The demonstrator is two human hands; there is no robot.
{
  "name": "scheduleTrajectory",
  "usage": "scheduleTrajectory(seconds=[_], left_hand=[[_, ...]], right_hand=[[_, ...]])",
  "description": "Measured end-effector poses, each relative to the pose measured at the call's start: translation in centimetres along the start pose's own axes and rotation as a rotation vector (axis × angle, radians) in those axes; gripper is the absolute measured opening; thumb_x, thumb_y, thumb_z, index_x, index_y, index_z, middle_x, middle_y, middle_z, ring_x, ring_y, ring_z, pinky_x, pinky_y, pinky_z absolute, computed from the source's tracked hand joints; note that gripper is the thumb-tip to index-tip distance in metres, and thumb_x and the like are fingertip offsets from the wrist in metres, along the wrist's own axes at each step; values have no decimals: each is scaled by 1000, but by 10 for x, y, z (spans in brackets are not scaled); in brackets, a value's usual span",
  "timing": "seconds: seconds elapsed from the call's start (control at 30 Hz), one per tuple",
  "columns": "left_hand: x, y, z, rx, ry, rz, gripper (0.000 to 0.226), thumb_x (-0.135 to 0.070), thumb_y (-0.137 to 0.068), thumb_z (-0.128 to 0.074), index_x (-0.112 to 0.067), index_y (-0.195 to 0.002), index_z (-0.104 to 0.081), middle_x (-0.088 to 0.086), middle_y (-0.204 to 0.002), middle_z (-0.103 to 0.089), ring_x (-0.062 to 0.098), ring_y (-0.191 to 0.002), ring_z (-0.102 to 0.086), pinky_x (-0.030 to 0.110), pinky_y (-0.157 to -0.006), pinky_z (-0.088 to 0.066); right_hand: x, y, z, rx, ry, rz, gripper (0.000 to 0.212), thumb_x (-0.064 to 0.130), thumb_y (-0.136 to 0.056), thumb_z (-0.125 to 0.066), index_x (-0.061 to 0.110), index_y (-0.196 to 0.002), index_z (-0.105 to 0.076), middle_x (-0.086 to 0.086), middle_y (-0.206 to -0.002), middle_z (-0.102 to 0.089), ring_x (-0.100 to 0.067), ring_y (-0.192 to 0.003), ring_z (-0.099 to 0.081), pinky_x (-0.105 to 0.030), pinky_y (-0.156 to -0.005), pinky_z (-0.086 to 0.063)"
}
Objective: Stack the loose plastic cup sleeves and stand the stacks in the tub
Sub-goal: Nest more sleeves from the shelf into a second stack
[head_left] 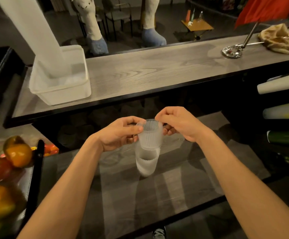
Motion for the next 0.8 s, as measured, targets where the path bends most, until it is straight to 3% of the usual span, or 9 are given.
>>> scheduleTrajectory(seconds=[0.17, 0.23, 0.33, 0.53, 0.67, 0.7, 0.8], left_hand=[[10, 20, 2, 19, -102, 19, 57, -26, -75, -85, -17, -127, -65, 8, -113, -68, 20, -94, -60, 33, -77, -45], [13, 25, 0, 17, -138, 25, 59, -26, -72, -86, -19, -127, -65, 6, -111, -68, 20, -92, -61, 32, -75, -46], [13, 28, 1, 11, -156, 5, 59, -23, -74, -86, -21, -129, -65, 6, -109, -68, 26, -99, -59, 41, -84, -45], [10, 21, -1, 29, -176, 8, 55, -18, -77, -84, -25, -129, -65, 4, -105, -66, 29, -102, -56, 47, -90, -43], [11, 8, 3, 42, -237, 37, 55, -15, -77, -86, -25, -127, -66, 16, -113, -63, 32, -105, -56, 63, -100, -45], [12, 5, 5, 50, -238, 52, 55, -18, -76, -87, -24, -127, -66, 17, -114, -63, 32, -104, -55, 62, -96, -46], [15, -1, 15, -26, -207, 99, 48, -31, -82, -83, -23, -126, -67, 4, -96, -64, 18, -83, -56, 36, -74, -43]], right_hand=[[-2, 14, -18, 78, 91, -6, 11, 8, -94, -62, 7, -104, -65, -11, -84, -70, -23, -71, -72, -30, -64, -56], [-5, 16, -23, 90, 171, 12, 11, 8, -92, -61, 9, -103, -64, -8, -81, -69, -19, -71, -72, -34, -68, -57], [-8, 16, -25, 75, 259, 43, 11, 8, -89, -64, 14, -98, -65, -7, -83, -70, -10, -70, -70, -40, -73, -59], [-7, 12, -15, 54, 265, 56, 12, 7, -89, -64, 15, -97, -67, -4, -84, -69, -8, -73, -67, -31, -73, -58], [-11, 7, -11, 94, 295, 52, 9, 11, -90, -68, 16, -97, -67, -2, -86, -69, -8, -74, -66, -32, -75, -58], [-13, 5, -10, 107, 288, 43, 8, 14, -90, -70, 16, -98, -68, -1, -87, -70, -8, -76, -67, -31, -74, -57], [-21, -3, -4, 77, 225, 13, 12, 28, -94, -69, 18, -100, -69, 1, -89, -72, -13, -82, -70, -27, -71, -54]])
Point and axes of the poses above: each hand's wrist, its own y-axis away from the middle knuckle, its own z-axis out of the back of the hand, x = y × z, the point moved 5 cm from there along -y, towards the middle knuckle
